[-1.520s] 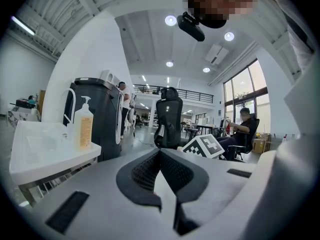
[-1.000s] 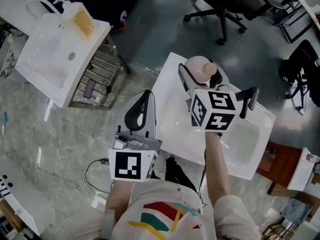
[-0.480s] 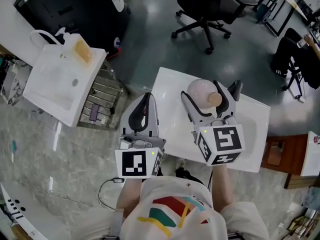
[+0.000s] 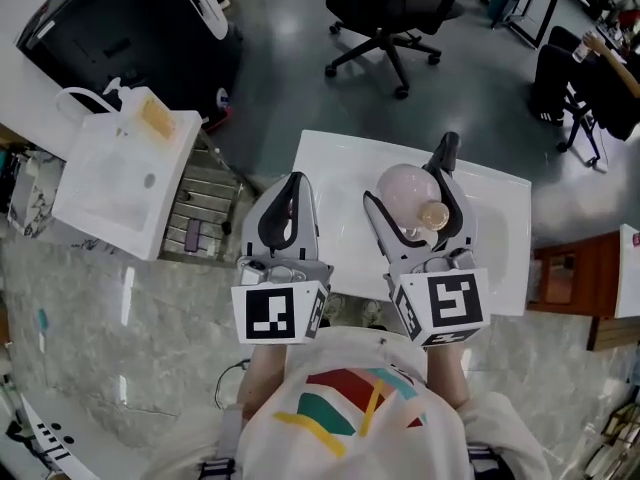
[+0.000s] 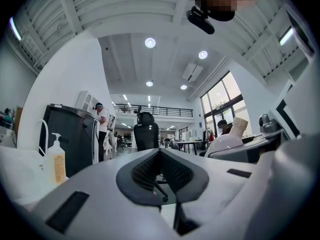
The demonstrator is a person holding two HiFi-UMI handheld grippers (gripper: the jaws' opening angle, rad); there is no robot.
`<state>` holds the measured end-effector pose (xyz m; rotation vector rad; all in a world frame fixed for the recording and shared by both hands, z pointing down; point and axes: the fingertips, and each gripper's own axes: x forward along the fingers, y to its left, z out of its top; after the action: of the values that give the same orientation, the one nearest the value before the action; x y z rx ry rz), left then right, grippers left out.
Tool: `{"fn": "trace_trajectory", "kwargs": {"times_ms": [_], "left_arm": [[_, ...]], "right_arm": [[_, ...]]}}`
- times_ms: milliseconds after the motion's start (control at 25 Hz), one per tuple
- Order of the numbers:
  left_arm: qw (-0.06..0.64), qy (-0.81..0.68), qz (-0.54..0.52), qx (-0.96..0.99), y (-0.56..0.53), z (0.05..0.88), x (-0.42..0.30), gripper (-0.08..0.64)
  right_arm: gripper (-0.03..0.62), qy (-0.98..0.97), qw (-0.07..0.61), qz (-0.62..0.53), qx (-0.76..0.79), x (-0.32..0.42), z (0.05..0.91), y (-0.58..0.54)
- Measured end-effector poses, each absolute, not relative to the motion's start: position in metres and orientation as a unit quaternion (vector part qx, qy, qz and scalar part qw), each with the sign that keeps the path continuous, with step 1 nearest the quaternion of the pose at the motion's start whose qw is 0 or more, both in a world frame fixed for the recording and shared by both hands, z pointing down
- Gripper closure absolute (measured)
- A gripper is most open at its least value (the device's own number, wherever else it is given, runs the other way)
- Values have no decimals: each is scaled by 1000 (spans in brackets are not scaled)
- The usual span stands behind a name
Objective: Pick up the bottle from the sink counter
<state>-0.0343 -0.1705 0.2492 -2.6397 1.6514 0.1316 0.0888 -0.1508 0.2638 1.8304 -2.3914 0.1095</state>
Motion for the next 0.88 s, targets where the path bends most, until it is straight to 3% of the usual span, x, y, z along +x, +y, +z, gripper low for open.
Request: {"fn": "trace_trajectory", "kwargs": {"times_ms": [880], "left_arm": [[41,522,43,-851,-162,238,-14,541]], "right_arm": [[204,-785,34,33,618,115,261,-123]]}}
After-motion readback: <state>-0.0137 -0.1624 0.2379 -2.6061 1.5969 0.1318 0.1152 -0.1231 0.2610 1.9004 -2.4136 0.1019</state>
